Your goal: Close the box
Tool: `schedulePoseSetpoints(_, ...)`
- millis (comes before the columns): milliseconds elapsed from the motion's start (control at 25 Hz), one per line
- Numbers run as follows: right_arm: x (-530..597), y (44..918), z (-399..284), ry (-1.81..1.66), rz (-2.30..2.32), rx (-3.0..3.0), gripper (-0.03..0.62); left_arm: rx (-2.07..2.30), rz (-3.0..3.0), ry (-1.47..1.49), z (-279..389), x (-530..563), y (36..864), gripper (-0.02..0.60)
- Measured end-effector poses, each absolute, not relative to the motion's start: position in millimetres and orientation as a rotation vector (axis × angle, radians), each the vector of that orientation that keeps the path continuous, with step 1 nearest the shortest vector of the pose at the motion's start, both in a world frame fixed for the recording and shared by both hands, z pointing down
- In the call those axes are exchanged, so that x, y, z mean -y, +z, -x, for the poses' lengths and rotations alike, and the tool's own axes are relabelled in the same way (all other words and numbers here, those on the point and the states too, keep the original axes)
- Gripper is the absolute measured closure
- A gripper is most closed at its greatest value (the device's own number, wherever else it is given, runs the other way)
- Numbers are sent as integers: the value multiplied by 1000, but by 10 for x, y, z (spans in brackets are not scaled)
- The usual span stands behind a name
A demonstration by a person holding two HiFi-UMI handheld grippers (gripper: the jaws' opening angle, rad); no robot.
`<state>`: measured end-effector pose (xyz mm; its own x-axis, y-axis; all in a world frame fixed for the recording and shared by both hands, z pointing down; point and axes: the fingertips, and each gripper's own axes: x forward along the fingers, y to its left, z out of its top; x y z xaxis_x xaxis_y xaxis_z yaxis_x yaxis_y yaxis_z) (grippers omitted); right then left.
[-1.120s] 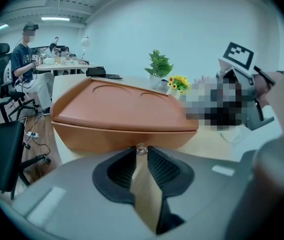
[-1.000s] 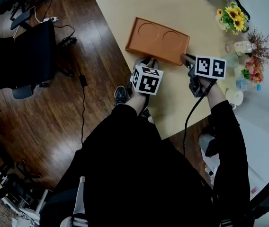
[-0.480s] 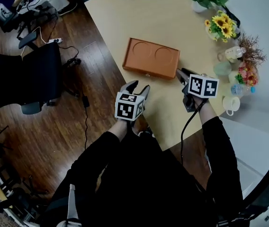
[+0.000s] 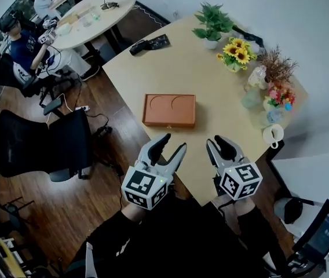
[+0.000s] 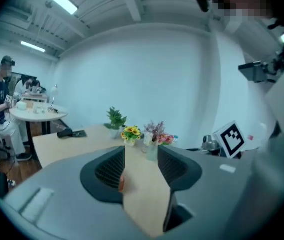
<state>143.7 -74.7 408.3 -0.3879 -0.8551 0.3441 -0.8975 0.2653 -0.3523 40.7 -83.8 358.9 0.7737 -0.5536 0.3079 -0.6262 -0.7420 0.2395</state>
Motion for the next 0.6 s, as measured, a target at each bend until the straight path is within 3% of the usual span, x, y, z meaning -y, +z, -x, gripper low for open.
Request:
schedulePoseSetpoints(360, 28, 3269, -1394, 209, -1817, 2581, 487, 968, -2913, 43, -635, 112, 3018, 394)
schedulePoseSetpoints(600, -86, 2972, -1265, 72, -1941, 2533, 485, 928, -2974, -35, -422, 13, 2890, 397)
